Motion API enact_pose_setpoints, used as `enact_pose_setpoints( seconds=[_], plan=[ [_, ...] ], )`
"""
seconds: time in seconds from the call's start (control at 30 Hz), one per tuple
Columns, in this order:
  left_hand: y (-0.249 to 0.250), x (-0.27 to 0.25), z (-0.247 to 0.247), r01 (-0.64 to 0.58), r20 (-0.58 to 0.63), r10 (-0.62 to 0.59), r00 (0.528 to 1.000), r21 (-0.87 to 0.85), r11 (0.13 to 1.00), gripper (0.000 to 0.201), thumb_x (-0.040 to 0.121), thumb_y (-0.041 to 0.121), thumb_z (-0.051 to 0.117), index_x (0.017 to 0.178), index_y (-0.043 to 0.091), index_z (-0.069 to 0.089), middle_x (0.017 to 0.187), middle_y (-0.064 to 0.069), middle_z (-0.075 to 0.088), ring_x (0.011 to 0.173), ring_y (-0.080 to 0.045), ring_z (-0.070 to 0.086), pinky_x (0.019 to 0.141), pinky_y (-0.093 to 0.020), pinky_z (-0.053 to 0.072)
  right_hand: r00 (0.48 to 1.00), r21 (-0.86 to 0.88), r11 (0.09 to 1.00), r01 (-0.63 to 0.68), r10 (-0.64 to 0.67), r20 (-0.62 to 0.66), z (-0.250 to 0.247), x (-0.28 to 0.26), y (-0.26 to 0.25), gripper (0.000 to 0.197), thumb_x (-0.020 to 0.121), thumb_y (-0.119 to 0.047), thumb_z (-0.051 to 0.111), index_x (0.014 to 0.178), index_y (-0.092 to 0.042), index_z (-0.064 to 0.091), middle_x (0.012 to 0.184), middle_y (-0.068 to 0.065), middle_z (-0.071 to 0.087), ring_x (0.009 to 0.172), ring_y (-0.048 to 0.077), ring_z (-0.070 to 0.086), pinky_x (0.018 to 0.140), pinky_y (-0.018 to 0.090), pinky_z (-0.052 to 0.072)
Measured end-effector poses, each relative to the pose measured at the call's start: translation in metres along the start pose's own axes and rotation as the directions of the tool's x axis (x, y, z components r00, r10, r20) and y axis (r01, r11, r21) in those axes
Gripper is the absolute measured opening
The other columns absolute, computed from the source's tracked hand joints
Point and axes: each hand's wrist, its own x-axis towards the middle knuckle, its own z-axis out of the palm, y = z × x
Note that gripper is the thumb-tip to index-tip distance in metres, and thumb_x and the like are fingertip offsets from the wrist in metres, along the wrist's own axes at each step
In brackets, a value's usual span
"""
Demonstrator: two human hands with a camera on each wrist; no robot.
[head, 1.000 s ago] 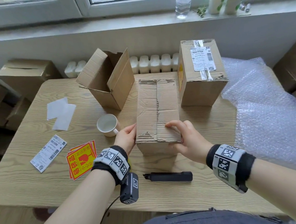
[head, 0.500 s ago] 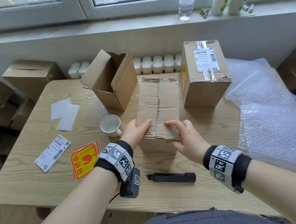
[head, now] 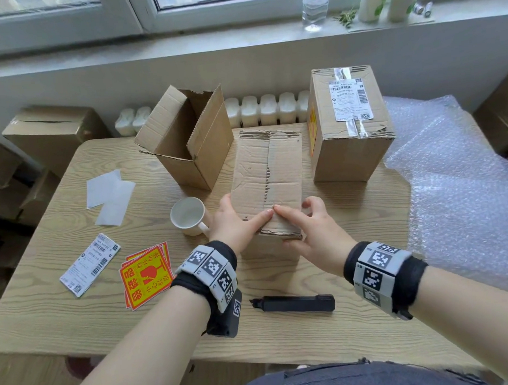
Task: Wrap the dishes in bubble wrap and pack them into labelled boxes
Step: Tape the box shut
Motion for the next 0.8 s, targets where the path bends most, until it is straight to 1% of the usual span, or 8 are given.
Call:
enact_pose_setpoints(
  seconds=[0.13, 0.23, 0.33, 0.4, 0.5, 0.6, 0.7, 0.8],
  plan=[
    [0.002, 0.002, -0.001, 0.019, -0.008, -0.02, 1.0, -0.019, 1.0, 0.11, 0.051, 0.074, 0.065, 0.139, 0.017, 0.036, 0.132, -0.003, 0.053, 0.126, -0.021, 0.047, 0.111, -0.047, 0.029, 1.0, 0.026, 1.0, -0.017, 0.017, 0.022, -0.001, 0.006, 0.0, 0.067, 0.085, -0.027, 0.066, 0.142, -0.04, 0.034, 0.154, 0.011, 0.006, 0.131, 0.029, 0.038, 0.11, 0.03, 0.032],
    [0.005, 0.003, -0.005, 0.023, -0.002, -0.024, 1.0, -0.044, 0.999, 0.115, 0.041, 0.08, 0.061, 0.136, 0.017, 0.039, 0.13, -0.003, 0.054, 0.124, -0.023, 0.048, 0.109, -0.046, 0.033, 0.999, 0.037, 0.999, 0.013, -0.014, 0.038, -0.005, 0.013, 0.0, 0.067, 0.085, -0.027, 0.067, 0.142, -0.039, 0.035, 0.155, 0.006, 0.008, 0.139, 0.024, 0.027, 0.113, 0.028, 0.027],
    [0.006, 0.004, -0.008, 0.022, 0.007, -0.022, 1.0, -0.054, 0.998, 0.119, 0.035, 0.082, 0.055, 0.134, 0.019, 0.041, 0.129, -0.003, 0.056, 0.123, -0.023, 0.05, 0.107, -0.045, 0.035, 0.997, 0.057, 0.998, 0.002, -0.007, 0.082, -0.006, 0.017, 0.003, 0.069, 0.083, -0.033, 0.068, 0.142, -0.043, 0.033, 0.157, 0.008, 0.007, 0.138, 0.024, 0.031, 0.112, 0.031, 0.03],
    [0.007, 0.003, -0.008, 0.029, 0.011, -0.028, 1.0, -0.048, 0.998, 0.115, 0.039, 0.08, 0.059, 0.135, 0.019, 0.04, 0.13, -0.003, 0.055, 0.123, -0.023, 0.049, 0.108, -0.046, 0.034, 0.995, 0.069, 0.997, -0.018, 0.011, 0.101, -0.005, 0.018, 0.007, 0.07, 0.083, -0.037, 0.068, 0.141, -0.047, 0.03, 0.158, 0.009, 0.005, 0.136, 0.026, 0.034, 0.112, 0.034, 0.031],
    [0.008, 0.001, -0.008, 0.036, 0.002, -0.036, 0.999, -0.042, 0.998, 0.106, 0.046, 0.073, 0.062, 0.135, 0.019, 0.04, 0.13, -0.003, 0.055, 0.123, -0.022, 0.049, 0.108, -0.046, 0.034, 0.998, 0.114, 0.993, 0.005, -0.012, 0.063, -0.004, 0.017, 0.014, 0.072, 0.082, -0.039, 0.068, 0.143, -0.043, 0.029, 0.157, 0.004, 0.014, 0.135, 0.025, 0.035, 0.108, 0.039, 0.037],
    [0.01, 0.0, -0.008, 0.045, -0.003, -0.046, 0.999, -0.034, 0.998, 0.104, 0.049, 0.072, 0.064, 0.135, 0.018, 0.04, 0.129, -0.004, 0.055, 0.122, -0.023, 0.05, 0.108, -0.046, 0.034, 0.999, 0.117, 0.993, 0.0, -0.004, 0.041, -0.005, 0.012, 0.019, 0.074, 0.083, -0.038, 0.067, 0.145, -0.039, 0.026, 0.155, 0.003, 0.019, 0.133, 0.022, 0.037, 0.107, 0.04, 0.039],
    [0.009, 0.0, -0.007, 0.058, -0.009, -0.059, 0.998, -0.026, 0.998, 0.093, 0.062, 0.065, 0.071, 0.135, 0.016, 0.04, 0.129, -0.005, 0.054, 0.123, -0.025, 0.049, 0.109, -0.047, 0.033, 1.0, 0.125, 0.992, 0.022, -0.025, 0.017, -0.006, 0.01, 0.021, 0.074, 0.083, -0.036, 0.067, 0.145, -0.037, 0.026, 0.153, 0.001, 0.027, 0.132, 0.02, 0.04, 0.105, 0.041, 0.04],
    [0.009, 0.0, -0.007, 0.08, -0.017, -0.08, 0.997, -0.013, 0.997, 0.088, 0.069, 0.061, 0.072, 0.135, 0.014, 0.039, 0.13, -0.006, 0.053, 0.124, -0.027, 0.047, 0.109, -0.045, 0.034, 0.999, 0.097, 0.995, 0.033, -0.036, 0.033, -0.01, 0.011, 0.019, 0.072, 0.087, -0.032, 0.064, 0.147, -0.035, 0.025, 0.155, 0.0, 0.026, 0.134, 0.02, 0.039, 0.108, 0.04, 0.036]
  ],
)
